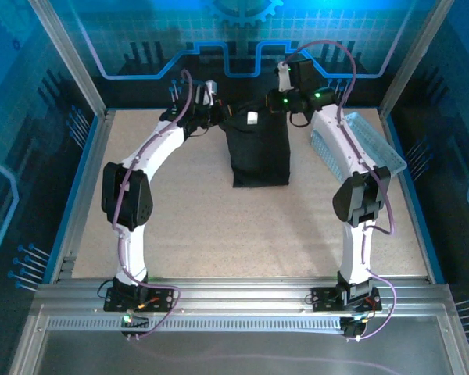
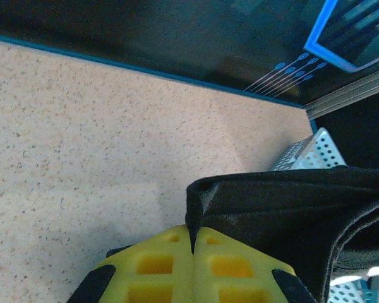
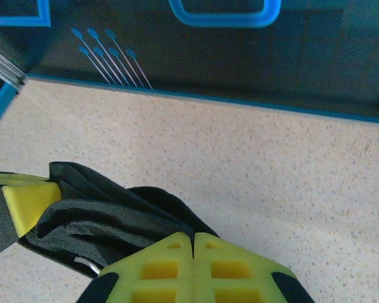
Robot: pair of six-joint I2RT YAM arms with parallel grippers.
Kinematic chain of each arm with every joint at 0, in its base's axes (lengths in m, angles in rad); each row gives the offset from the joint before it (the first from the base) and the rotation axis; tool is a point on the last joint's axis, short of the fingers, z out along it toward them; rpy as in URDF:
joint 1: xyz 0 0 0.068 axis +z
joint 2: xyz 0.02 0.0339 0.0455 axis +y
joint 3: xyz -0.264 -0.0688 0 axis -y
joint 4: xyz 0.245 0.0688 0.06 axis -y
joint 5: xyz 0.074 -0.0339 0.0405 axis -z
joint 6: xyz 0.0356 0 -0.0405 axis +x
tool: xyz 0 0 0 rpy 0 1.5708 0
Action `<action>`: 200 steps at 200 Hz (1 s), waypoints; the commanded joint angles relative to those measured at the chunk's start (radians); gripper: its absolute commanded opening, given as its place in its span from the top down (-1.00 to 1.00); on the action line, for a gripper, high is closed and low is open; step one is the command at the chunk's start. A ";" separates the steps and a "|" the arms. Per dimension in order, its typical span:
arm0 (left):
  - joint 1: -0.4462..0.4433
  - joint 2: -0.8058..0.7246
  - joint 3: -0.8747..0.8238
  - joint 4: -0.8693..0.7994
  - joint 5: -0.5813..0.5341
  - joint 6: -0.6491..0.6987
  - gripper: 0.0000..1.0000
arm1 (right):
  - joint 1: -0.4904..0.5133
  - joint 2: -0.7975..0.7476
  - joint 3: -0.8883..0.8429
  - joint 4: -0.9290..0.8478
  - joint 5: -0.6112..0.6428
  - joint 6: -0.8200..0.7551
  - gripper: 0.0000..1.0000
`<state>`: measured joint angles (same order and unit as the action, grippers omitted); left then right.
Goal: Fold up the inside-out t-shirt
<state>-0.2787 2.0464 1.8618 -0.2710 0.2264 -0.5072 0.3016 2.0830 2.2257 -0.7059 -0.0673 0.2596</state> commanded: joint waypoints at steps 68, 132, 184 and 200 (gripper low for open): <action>-0.028 -0.416 -0.434 0.233 0.123 -0.075 1.00 | 0.060 -0.357 -0.473 0.130 -0.028 -0.017 1.00; -0.237 -0.825 -0.918 0.273 0.054 -0.073 1.00 | 0.150 -0.768 -1.036 0.255 -0.063 0.069 1.00; -0.314 -1.039 -1.042 0.175 -0.022 -0.135 1.00 | 0.213 -0.951 -1.063 0.147 -0.014 0.093 1.00; -0.313 -1.012 -0.981 0.133 -0.055 -0.101 1.00 | 0.212 -0.934 -0.998 0.128 0.004 0.084 1.00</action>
<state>-0.5903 1.0203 0.8120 -0.0849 0.2390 -0.6209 0.5098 1.1534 1.1343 -0.5606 -0.1020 0.3340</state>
